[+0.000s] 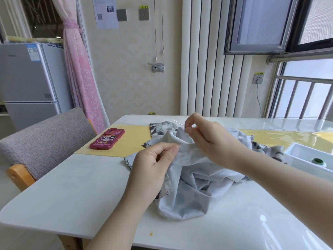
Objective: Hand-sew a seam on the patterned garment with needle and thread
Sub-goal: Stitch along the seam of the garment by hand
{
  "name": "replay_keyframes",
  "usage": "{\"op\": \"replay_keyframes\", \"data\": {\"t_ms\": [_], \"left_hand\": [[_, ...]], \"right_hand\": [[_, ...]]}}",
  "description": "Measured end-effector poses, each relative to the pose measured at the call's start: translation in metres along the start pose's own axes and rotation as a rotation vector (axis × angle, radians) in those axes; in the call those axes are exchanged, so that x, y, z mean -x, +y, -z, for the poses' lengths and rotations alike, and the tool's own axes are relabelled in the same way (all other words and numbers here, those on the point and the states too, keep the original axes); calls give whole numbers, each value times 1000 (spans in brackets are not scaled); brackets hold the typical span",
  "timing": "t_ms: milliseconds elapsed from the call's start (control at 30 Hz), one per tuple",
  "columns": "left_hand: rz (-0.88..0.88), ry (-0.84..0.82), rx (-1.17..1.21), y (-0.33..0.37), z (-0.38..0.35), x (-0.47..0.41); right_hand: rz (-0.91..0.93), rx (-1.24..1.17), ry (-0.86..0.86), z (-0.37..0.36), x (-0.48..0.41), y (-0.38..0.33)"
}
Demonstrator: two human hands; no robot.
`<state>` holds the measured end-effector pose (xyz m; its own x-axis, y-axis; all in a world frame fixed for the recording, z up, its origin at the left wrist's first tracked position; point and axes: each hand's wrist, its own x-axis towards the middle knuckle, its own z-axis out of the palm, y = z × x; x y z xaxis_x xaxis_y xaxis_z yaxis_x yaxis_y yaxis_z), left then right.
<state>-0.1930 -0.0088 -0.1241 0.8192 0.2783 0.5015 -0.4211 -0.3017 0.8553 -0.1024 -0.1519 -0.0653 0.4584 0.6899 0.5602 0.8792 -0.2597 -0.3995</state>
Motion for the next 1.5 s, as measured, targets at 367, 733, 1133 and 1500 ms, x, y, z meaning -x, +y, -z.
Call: {"op": "replay_keyframes", "data": {"t_ms": [367,733,1133,1500], "left_hand": [[6,-27,-169,-4,7,7],[50,-29,-114,-6,7,3],[60,-28,-113,-4,7,3],[127,-111,-32,-8,8,0]], "right_hand": [[-120,128,-242,18,6,8],[-129,248,-387,32,-3,4],[-130,292,-434,33,-6,3],[-120,229,-427,30,-7,0]]}}
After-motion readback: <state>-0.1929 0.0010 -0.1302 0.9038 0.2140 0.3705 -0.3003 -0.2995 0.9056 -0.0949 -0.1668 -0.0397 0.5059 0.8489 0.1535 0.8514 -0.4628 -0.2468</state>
